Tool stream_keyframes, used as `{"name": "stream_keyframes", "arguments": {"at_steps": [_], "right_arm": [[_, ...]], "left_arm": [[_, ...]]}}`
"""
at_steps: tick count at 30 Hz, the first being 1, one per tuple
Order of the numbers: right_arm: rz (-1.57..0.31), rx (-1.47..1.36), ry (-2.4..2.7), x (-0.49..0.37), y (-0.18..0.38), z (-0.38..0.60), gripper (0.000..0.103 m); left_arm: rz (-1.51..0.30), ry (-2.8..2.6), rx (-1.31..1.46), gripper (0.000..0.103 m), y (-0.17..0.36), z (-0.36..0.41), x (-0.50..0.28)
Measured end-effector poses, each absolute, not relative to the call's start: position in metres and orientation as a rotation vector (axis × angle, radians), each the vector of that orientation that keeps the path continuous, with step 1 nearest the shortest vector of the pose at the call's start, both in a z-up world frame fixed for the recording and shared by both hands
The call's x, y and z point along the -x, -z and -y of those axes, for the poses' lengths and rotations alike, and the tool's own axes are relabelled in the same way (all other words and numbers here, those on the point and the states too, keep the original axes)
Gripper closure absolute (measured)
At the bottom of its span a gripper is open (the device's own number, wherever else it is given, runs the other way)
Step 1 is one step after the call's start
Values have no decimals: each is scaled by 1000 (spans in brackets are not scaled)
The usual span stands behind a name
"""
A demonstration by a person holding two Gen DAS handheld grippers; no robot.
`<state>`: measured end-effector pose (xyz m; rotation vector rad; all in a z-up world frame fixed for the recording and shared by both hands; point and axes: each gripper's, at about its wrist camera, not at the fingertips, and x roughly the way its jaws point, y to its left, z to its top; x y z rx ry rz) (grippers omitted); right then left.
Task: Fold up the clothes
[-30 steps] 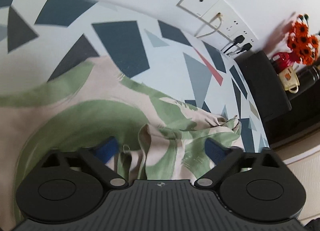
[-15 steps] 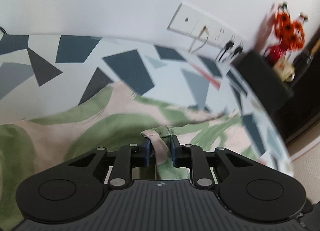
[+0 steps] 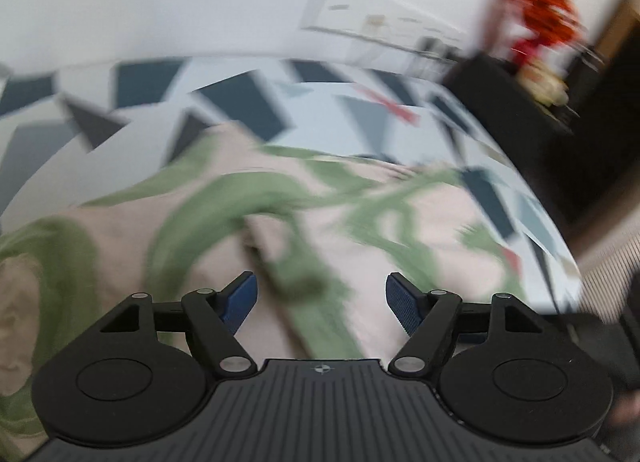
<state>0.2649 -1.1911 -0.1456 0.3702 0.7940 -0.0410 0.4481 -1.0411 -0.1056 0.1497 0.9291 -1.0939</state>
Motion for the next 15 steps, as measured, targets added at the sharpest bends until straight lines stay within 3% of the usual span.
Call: {"name": "stream_keyframes", "arguments": {"at_steps": [3, 5, 9, 11, 15], "right_arm": [[-806, -344, 146, -261, 141, 1202, 35], [-811, -323, 215, -256, 139, 1211, 34], [-837, -338, 336, -247, 145, 1237, 23], [-849, -351, 393, -243, 149, 1251, 22], [-854, -355, 452, -238, 157, 1266, 10]], "left_arm": [[-897, 1172, -181, 45, 110, 1051, -424], [-928, 1176, -196, 49, 119, 1058, -418], [-982, 1131, -281, 54, 143, 1070, -407], [-964, 1118, -316, 54, 148, 1065, -399], [-968, 1106, -380, 54, 151, 1055, -390]]}}
